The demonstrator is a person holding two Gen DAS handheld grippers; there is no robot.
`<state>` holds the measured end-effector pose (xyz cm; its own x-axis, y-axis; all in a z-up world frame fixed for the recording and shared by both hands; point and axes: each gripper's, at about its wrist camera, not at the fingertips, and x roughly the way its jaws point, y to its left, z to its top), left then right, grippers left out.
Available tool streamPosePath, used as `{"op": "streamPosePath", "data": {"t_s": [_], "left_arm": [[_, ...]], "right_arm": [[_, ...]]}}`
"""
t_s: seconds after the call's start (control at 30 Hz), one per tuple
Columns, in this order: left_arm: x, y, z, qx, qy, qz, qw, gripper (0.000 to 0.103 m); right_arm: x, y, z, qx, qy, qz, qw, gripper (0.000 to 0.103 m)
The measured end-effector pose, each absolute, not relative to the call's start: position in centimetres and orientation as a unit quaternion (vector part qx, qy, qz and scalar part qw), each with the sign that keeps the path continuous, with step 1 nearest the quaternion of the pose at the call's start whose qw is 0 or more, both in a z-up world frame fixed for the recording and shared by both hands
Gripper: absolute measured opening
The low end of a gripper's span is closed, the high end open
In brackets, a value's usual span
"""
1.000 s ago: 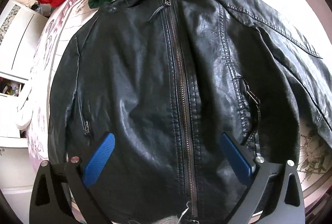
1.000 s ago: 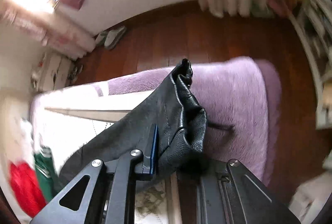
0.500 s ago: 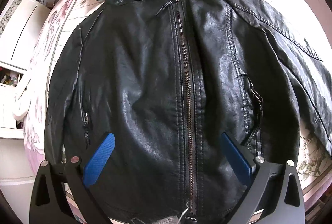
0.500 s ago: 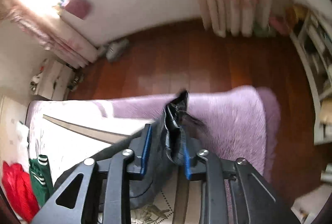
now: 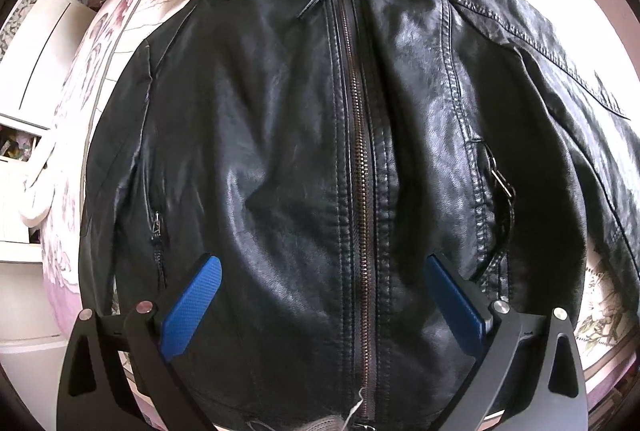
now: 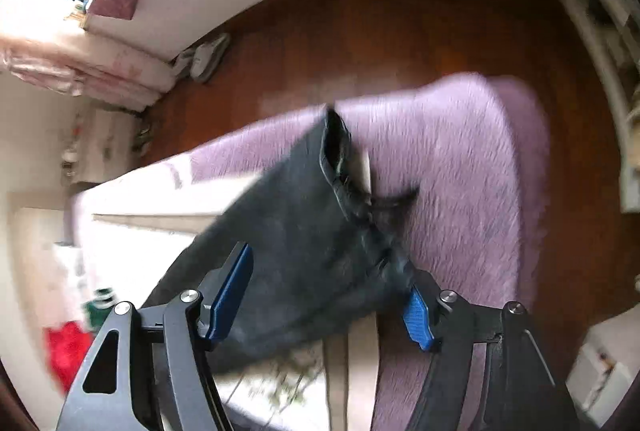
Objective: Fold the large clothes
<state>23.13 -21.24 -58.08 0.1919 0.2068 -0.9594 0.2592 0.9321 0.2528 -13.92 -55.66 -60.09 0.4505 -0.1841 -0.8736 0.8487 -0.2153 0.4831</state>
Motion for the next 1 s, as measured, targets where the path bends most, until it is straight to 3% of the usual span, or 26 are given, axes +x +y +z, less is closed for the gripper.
{"op": "streamPosePath", "data": {"t_s": [0.07, 0.13, 0.2, 0.37, 0.63, 0.87, 1.0], "left_arm": [[23.2, -21.3, -58.1, 0.190, 0.633, -0.020, 0.750, 0.103], [23.2, -21.5, -58.1, 0.198, 0.628, -0.023, 0.752, 0.103], [23.3, -21.6, -58.0, 0.205, 0.623, -0.025, 0.754, 0.103], [23.8, -21.5, -58.0, 0.211, 0.622, -0.023, 0.754, 0.103], [24.5, -21.0, -57.8, 0.201, 0.621, -0.024, 0.757, 0.103], [24.4, -21.2, -58.6, 0.201, 0.626, -0.030, 0.753, 0.103], [25.0, -21.1, -59.1, 0.201, 0.626, -0.029, 0.753, 0.103]], "right_arm": [[-13.8, -54.8, -61.4, 0.641, 0.255, -0.437, 0.577, 0.064], [-12.9, -54.7, -62.0, 0.625, 0.254, -0.441, 0.592, 0.037], [-12.0, -54.4, -62.2, 0.604, 0.256, -0.460, 0.598, 0.027], [-9.3, -54.0, -62.8, 0.591, 0.260, -0.462, 0.608, 0.027], [-9.3, -53.0, -55.9, 0.538, 0.230, -0.513, 0.628, 0.027], [-9.6, -55.2, -63.0, 0.634, 0.244, -0.440, 0.588, 0.033], [-9.0, -54.9, -62.8, 0.621, 0.217, -0.457, 0.599, 0.034]]}}
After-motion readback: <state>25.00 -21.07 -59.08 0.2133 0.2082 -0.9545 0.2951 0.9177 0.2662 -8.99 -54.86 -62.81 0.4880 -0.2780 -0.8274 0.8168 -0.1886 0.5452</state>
